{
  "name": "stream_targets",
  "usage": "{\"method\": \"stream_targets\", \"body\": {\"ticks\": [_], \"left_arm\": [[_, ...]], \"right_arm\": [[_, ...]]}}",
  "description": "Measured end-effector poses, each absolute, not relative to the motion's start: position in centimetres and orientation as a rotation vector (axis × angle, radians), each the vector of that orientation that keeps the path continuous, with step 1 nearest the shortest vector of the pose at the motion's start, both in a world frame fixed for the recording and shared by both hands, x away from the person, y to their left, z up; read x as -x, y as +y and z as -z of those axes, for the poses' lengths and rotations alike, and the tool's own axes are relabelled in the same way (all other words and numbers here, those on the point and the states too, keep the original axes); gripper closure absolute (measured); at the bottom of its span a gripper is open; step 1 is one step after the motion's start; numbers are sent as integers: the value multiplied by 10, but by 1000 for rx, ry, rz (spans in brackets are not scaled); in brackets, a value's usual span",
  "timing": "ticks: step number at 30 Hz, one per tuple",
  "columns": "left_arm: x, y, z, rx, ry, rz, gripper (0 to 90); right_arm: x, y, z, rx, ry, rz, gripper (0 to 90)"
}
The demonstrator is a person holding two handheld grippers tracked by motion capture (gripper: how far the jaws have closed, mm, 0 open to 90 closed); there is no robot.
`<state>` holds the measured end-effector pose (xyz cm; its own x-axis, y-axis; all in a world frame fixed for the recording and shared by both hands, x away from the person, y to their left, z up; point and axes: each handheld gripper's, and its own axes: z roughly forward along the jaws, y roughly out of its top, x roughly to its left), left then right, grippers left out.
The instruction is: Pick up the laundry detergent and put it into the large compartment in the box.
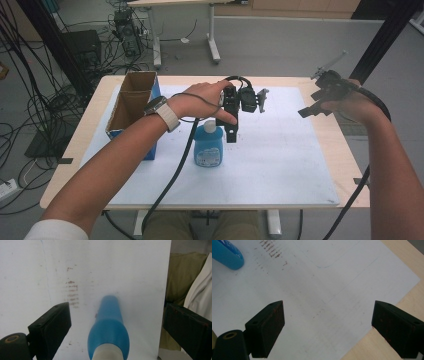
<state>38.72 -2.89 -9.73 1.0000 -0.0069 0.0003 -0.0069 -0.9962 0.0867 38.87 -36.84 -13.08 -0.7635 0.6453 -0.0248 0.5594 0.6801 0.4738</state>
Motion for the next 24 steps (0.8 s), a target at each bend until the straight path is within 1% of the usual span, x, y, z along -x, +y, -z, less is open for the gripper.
{"method": "stream_targets", "body": {"ticks": [24], "left_arm": [[-388, -24, 93, -3041, 4, 6, 84]], "right_arm": [[-394, -363, 133, -962, 2718, -670, 112]]}}
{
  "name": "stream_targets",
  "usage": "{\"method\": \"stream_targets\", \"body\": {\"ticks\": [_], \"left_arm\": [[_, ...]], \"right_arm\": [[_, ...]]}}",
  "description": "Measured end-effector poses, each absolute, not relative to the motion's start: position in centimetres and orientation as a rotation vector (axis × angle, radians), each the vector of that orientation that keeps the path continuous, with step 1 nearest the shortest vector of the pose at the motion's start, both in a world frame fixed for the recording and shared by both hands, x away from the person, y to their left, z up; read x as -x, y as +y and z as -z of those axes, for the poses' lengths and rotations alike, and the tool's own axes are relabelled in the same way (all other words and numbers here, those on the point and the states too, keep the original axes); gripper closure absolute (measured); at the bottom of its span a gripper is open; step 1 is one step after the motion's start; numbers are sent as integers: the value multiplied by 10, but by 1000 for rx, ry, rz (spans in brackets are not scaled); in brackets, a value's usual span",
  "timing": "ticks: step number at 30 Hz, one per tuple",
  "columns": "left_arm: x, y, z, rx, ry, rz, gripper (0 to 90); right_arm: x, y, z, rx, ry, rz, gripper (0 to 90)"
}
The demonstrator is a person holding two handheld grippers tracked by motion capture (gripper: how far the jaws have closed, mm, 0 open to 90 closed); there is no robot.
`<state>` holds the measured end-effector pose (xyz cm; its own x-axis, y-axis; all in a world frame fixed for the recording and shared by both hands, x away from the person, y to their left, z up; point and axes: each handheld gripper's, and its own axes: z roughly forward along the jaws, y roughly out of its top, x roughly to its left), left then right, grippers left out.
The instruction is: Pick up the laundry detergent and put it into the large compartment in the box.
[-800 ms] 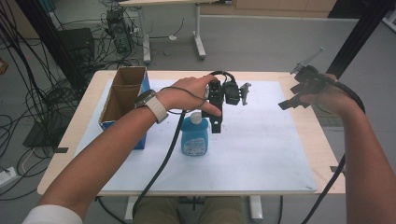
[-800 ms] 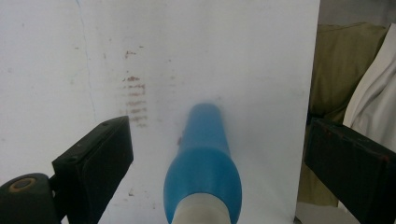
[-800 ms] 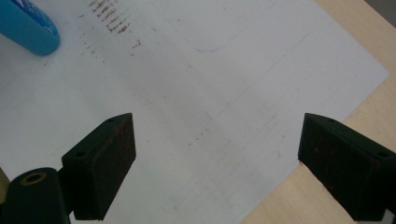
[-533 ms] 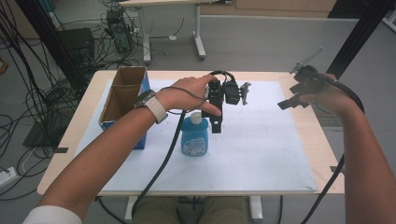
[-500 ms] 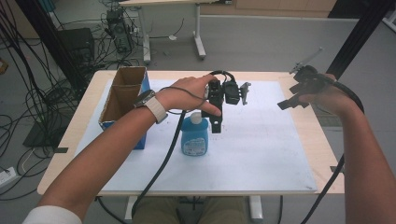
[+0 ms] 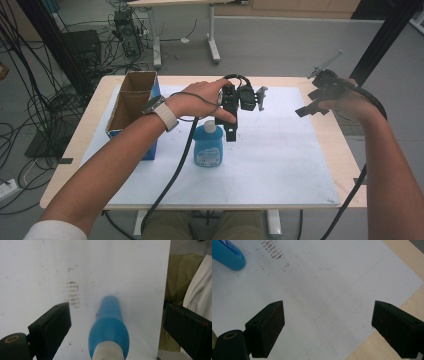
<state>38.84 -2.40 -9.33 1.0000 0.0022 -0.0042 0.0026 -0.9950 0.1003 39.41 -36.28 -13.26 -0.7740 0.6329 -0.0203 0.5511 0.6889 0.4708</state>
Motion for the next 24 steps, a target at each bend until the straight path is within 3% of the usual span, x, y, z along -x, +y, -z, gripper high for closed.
{"method": "stream_targets", "body": {"ticks": [24], "left_arm": [[-390, -12, 85, -3018, 5, 7, 66]], "right_arm": [[-391, -362, 132, -967, 2719, -662, 112]]}}
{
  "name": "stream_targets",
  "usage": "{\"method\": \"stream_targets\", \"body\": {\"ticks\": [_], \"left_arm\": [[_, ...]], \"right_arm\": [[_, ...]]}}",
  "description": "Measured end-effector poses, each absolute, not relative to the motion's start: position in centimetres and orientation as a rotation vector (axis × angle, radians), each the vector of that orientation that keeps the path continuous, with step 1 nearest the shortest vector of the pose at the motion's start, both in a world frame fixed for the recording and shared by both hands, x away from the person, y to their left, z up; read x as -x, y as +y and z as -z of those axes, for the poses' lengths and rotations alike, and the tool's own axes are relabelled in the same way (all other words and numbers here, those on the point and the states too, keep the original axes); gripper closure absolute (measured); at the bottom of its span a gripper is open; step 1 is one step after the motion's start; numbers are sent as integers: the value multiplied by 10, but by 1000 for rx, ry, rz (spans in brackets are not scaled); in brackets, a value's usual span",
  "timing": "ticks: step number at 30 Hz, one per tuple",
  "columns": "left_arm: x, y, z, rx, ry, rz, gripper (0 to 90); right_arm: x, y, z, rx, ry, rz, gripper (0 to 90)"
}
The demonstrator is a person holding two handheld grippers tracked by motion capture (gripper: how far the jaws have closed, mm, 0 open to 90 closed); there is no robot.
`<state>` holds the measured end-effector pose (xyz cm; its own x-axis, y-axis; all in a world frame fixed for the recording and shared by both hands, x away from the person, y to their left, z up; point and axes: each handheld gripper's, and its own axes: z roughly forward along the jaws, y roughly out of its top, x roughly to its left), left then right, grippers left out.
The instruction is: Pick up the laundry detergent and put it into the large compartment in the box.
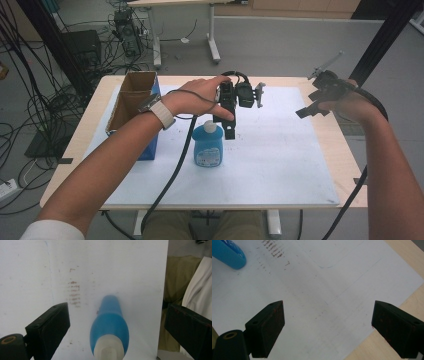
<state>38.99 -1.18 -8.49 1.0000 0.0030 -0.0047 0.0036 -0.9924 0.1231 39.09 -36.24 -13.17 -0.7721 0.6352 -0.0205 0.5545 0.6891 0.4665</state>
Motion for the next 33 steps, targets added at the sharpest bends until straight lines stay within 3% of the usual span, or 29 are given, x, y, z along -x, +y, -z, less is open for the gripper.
{"method": "stream_targets", "body": {"ticks": [33], "left_arm": [[-394, 12, 105, -3050, 19, 14, 66]], "right_arm": [[-395, -355, 135, -950, 2731, -667, 113]]}}
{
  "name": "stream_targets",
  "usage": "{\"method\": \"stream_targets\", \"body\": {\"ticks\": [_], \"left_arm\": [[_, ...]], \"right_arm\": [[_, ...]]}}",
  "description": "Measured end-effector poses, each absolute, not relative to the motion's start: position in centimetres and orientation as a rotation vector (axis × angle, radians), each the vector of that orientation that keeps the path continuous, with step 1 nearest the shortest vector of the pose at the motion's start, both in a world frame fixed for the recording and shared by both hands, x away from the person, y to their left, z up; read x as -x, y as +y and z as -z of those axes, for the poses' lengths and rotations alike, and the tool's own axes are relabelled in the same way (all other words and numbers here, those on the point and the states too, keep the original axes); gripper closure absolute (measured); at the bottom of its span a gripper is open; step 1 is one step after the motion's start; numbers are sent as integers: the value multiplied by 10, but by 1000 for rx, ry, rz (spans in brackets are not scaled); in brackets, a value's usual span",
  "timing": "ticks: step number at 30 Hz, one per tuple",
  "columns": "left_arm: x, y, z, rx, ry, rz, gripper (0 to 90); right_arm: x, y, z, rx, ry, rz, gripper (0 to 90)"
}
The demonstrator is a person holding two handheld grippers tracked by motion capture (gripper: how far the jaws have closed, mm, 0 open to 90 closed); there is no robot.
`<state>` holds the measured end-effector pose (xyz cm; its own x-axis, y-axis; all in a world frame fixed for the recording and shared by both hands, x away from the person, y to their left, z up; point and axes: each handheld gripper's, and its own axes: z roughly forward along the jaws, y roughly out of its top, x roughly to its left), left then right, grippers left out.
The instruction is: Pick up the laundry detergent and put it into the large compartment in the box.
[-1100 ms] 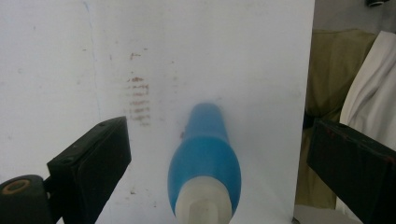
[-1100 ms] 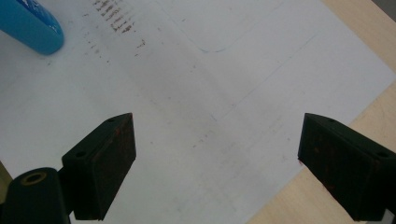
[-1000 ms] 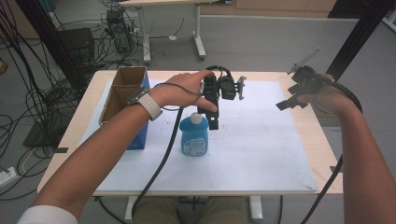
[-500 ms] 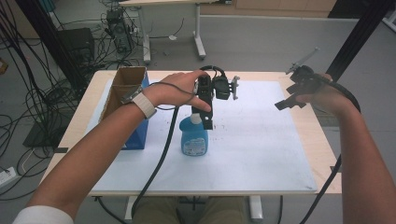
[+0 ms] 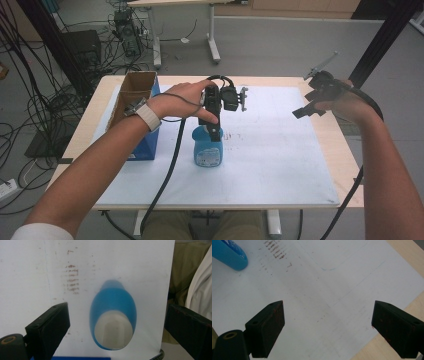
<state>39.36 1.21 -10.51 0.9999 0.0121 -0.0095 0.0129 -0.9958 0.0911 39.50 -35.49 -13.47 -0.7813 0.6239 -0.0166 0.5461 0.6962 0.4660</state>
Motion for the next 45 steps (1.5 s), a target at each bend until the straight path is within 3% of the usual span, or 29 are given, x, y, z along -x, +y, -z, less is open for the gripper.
{"method": "stream_targets", "body": {"ticks": [45], "left_arm": [[-396, 16, 135, -3079, 20, -15, 74]], "right_arm": [[-396, -352, 138, -944, 2733, -673, 113]]}}
